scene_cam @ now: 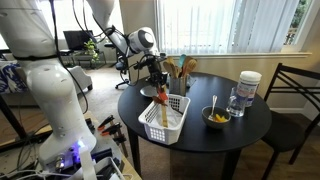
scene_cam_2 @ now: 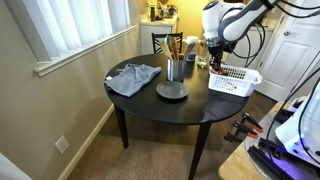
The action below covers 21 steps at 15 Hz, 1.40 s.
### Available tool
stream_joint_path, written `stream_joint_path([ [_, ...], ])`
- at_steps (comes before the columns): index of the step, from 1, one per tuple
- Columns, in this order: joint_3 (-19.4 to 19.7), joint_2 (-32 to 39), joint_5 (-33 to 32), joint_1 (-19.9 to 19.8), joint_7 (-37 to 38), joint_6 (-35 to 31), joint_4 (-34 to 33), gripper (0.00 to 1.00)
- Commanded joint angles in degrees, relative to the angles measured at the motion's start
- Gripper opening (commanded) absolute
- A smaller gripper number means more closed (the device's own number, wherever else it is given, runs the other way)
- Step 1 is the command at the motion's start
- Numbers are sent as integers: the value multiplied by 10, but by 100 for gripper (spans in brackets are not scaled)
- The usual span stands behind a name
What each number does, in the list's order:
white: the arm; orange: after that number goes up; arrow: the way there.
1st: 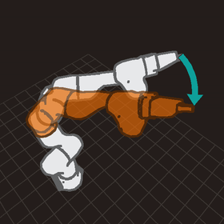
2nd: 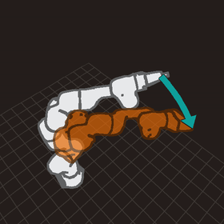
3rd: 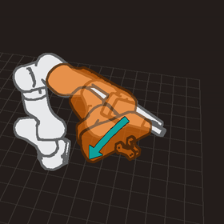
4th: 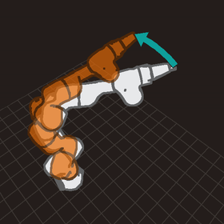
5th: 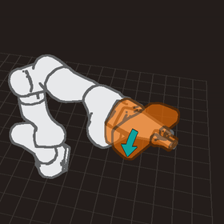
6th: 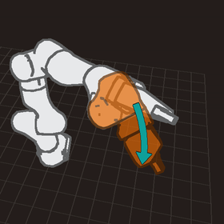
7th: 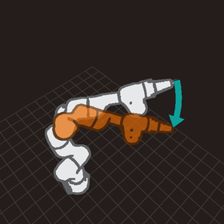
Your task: Pick up the orange spatula and put it in the silver utensil holder
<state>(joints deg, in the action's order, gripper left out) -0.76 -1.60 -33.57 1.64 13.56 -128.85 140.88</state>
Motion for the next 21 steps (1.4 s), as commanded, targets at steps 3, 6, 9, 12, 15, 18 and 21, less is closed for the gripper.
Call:
stream_joint_path([
  [3,-3,-19,-48,-4,1,11,-6,0],
  [6,-4,-23,-62,-4,0,14,-9,1],
  [9,-6,-35,-81,-3,2,26,-10,1],
  [12,-9,-57,-101,-2,-2,52,-14,1],
  [15,-12,-84,-95,-1,-14,77,-27,1],
  [18,-15,-107,-85,-1,-16,98,-46,1],
  [21,-20,-128,-77,-1,-10,116,-67,1],
])
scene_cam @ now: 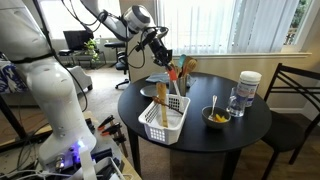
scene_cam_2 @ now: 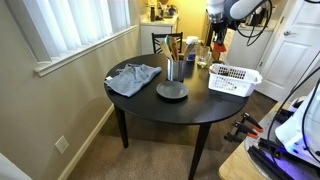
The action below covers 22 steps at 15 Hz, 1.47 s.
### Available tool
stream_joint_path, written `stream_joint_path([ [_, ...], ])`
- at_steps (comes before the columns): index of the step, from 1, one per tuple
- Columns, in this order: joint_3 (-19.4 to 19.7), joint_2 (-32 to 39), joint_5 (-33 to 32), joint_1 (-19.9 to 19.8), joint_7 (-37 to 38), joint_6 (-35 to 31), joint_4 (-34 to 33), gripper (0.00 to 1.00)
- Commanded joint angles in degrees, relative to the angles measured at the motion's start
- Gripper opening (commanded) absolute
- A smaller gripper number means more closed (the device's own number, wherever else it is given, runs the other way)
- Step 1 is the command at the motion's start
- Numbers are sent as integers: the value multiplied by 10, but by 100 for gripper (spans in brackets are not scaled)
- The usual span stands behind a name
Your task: Pick up the orange spatula and put it in the silver utensil holder
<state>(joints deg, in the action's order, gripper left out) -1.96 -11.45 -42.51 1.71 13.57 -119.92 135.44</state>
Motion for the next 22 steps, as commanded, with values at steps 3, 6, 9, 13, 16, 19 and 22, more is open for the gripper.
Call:
stream_joint_path([
  [3,-8,-52,44,-1,0,23,-34,1],
  [6,-7,-75,103,-4,28,9,-52,1],
  [9,-12,-96,138,-13,69,-29,-53,1],
  [13,-18,-113,138,-27,130,-135,-33,1],
  [16,-24,-109,142,-43,167,-230,-18,1],
  [19,-34,-94,152,-61,199,-327,1,1],
  [22,-50,-83,164,-81,228,-414,21,1],
])
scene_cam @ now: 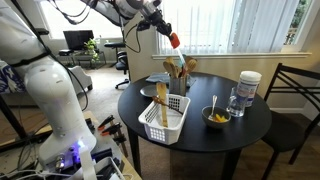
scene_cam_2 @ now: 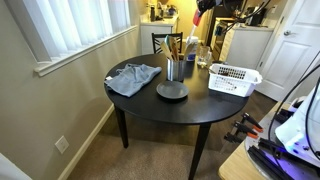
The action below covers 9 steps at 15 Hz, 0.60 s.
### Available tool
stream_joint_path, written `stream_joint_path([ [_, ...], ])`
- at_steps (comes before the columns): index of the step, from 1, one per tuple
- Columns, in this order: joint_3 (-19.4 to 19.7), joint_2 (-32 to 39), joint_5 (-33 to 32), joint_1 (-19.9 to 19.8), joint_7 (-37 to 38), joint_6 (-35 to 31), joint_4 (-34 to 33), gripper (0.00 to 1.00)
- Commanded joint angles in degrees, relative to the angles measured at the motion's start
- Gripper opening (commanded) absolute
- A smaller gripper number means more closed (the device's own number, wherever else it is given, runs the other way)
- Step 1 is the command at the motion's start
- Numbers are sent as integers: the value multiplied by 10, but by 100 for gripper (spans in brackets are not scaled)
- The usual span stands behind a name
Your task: Pick up the orange spatula and put it in the silver utensil holder
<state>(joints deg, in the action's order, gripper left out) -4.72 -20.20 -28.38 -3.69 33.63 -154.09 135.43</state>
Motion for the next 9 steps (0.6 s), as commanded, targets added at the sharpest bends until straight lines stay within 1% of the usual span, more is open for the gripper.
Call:
stream_joint_path([
  [1,-6,9,11,-11,52,-93,27,1],
  [3,-5,16,19,-11,75,-132,39,1],
  [5,2,25,38,-8,102,-151,49,1],
  [7,17,39,77,7,113,-163,58,1],
  [9,32,52,123,21,108,-164,64,1],
])
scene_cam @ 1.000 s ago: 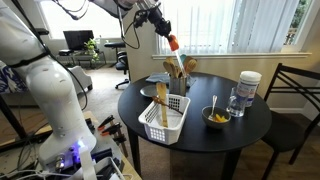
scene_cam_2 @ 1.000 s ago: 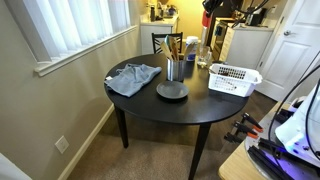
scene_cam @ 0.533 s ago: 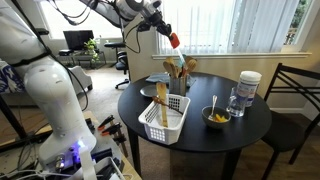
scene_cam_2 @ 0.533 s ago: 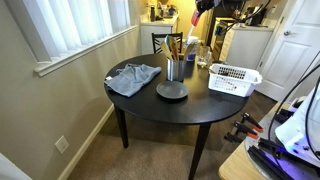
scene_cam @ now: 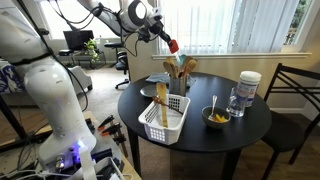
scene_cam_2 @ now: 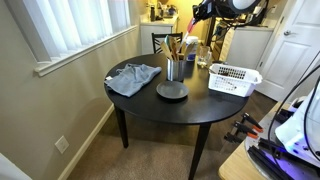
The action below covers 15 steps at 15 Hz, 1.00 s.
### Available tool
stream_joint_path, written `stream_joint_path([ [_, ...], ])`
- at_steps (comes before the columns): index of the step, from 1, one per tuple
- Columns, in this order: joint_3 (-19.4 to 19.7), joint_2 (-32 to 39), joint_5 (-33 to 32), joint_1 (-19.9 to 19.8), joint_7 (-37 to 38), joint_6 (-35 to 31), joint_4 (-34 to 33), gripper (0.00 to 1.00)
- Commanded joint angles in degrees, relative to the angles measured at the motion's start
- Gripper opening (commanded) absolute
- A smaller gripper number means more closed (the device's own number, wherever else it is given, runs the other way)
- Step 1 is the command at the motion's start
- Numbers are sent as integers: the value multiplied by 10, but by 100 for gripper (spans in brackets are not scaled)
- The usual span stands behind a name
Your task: Pick up the orange spatula and put it in the silver utensil holder
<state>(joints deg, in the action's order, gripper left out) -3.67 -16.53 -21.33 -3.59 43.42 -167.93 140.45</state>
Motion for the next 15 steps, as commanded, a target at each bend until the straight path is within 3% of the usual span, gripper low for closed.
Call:
stream_joint_path([
  [1,25,20,68,22,12,-20,13,1],
  [7,45,31,144,36,6,-15,18,1],
  [8,47,30,154,38,4,-8,17,6],
  [9,48,30,160,38,4,-6,17,30],
  [11,49,28,169,40,5,-4,18,34],
  [15,43,25,159,30,14,0,22,59],
])
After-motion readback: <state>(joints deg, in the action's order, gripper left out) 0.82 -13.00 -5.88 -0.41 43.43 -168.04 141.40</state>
